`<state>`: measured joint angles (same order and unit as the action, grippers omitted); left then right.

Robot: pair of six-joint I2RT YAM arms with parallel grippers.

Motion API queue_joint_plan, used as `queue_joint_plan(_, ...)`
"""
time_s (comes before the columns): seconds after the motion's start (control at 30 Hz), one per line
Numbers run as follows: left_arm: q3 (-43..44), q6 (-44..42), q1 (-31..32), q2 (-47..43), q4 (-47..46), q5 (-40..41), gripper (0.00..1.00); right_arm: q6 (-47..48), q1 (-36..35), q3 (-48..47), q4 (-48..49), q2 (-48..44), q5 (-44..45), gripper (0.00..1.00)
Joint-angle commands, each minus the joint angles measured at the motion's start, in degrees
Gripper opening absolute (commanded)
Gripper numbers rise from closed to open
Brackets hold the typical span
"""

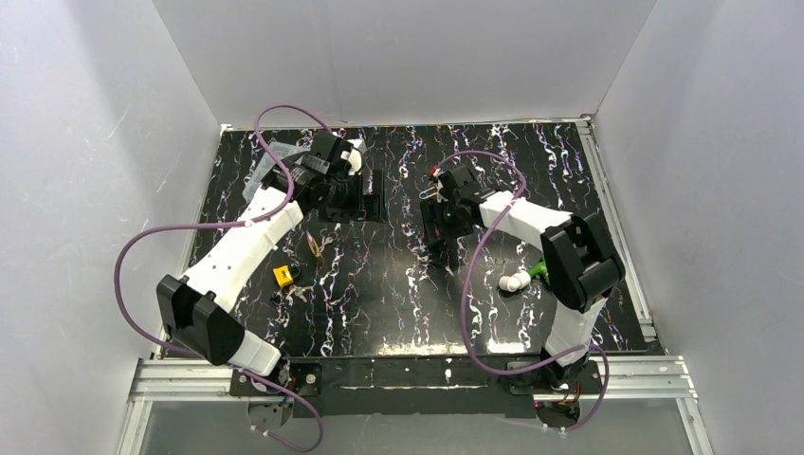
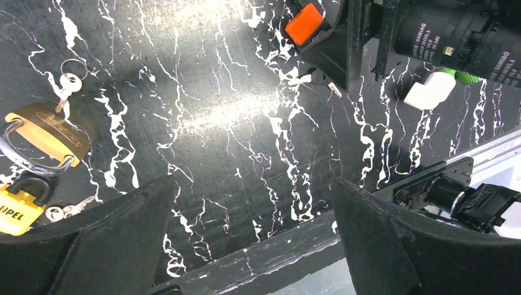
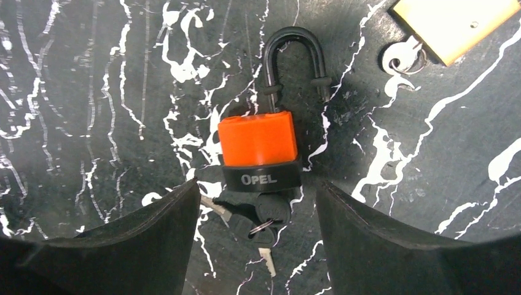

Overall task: Lock with the key
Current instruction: Pick up the lock from the center of the board.

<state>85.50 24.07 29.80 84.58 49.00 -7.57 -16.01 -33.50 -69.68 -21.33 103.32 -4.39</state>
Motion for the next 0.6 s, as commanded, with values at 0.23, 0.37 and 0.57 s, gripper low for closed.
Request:
queue_joint_plan(0.23,1.2,-0.8,0.2,-0.8,3.1,2.6,0.98,3.8,-1.9,-7.4,-2.8,5.8,3.1,0.75)
queue_joint_plan(0.37,1.0,-0.7,0.2,-1.1,3.2,3.3,0.98,4.9,-3.3,-9.0,-4.7,7.8,5.3,0.73)
queue_joint_plan(0.57,1.3,-0.9,0.2,-0.9,3.7,4.1,0.98,4.2,-3.5,-9.5,-6.9,8.9,7.3,0.70)
